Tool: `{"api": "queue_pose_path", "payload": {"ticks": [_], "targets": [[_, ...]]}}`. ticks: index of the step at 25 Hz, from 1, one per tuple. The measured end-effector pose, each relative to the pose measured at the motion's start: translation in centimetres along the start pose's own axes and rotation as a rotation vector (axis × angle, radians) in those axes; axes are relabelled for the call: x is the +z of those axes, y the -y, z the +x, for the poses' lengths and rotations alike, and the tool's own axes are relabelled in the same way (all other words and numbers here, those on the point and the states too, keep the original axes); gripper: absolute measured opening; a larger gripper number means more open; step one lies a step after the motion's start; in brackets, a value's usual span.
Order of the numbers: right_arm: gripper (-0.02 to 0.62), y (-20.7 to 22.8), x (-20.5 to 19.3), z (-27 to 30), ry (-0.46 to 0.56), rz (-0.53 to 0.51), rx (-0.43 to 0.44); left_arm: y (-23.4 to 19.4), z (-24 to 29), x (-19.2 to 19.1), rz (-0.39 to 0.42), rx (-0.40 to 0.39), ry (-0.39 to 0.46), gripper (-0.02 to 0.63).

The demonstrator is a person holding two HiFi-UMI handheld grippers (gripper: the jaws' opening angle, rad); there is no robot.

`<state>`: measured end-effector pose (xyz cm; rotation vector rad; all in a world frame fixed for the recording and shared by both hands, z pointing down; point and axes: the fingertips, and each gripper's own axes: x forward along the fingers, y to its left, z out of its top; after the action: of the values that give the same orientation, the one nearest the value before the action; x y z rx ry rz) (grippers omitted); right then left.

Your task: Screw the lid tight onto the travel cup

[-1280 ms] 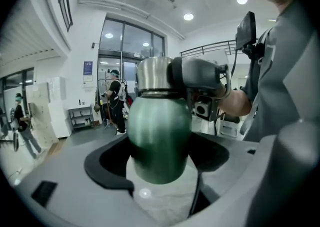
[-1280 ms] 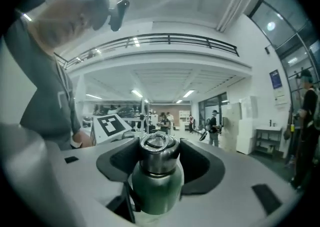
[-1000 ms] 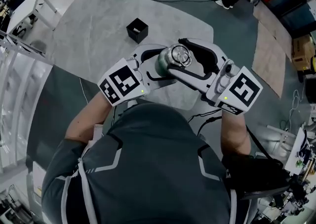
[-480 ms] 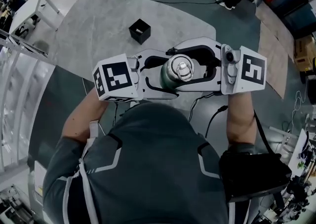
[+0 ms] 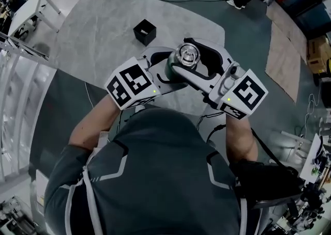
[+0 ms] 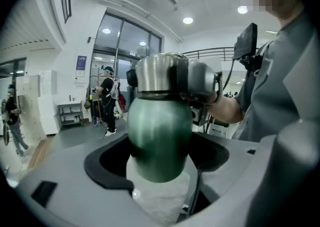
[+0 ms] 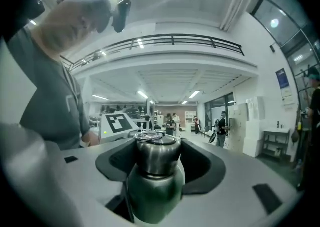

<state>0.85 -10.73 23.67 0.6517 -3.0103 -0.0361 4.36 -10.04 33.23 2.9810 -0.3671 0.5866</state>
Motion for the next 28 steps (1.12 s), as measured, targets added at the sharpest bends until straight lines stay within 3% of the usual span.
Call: {"api": "queue_pose_path", "payload": {"ticks": [2, 7, 11, 14, 16, 18, 22, 24, 26, 28], "targets": [[0.281, -1.0, 0.6, -0.6, 0.003, -0.024, 0.086, 1.2, -0.5, 0.6, 0.013, -0.102, 0.028, 0.368], [0.301, -4.4, 2.5, -2.3, 0.064, 0.03, 0.479, 4.9, -3.2, 1.9, 0.069, -0.419, 0.08, 0.368], [0.302, -6.4, 2.1, -3.5, 0.031, 0.016, 0.668, 7.2, -3.3, 2.0, 0.112, -0.524, 0.047, 0.368], [0.279, -7.1, 2.1, -4.0, 0.031, 0.051, 0.722, 8.2, -3.0, 2.1, 0.117, -0.539, 0.033, 0.368], [0.279, -6.9, 2.6, -3.8, 0.063, 0.086, 0.699, 8.1, -2.9, 2.3, 0.087, -0.501, 0.039, 0.368], [0.278, -5.9, 3.2, -3.2, 0.104, 0.09, 0.614, 6.9, -2.7, 2.4, 0.046, -0.419, 0.038, 0.368], [0.276, -2.2, 1.7, -1.8, 0.052, 0.066, 0.295, 3.0, -1.1, 1.4, 0.013, -0.179, -0.021, 0.368], [0.276, -0.9, 0.8, -1.4, 0.014, 0.06, 0.15, 1.7, -0.5, 0.8, 0.008, -0.105, -0.042, 0.368], [0.276, -1.0, 0.2, -1.2, -0.002, 0.04, 0.091, 1.6, -0.4, 0.2, 0.017, -0.095, -0.046, 0.368], [0.278, -2.2, 0.2, -1.3, 0.001, 0.017, 0.126, 2.4, -0.8, -0.1, 0.037, -0.133, -0.036, 0.368]]}}
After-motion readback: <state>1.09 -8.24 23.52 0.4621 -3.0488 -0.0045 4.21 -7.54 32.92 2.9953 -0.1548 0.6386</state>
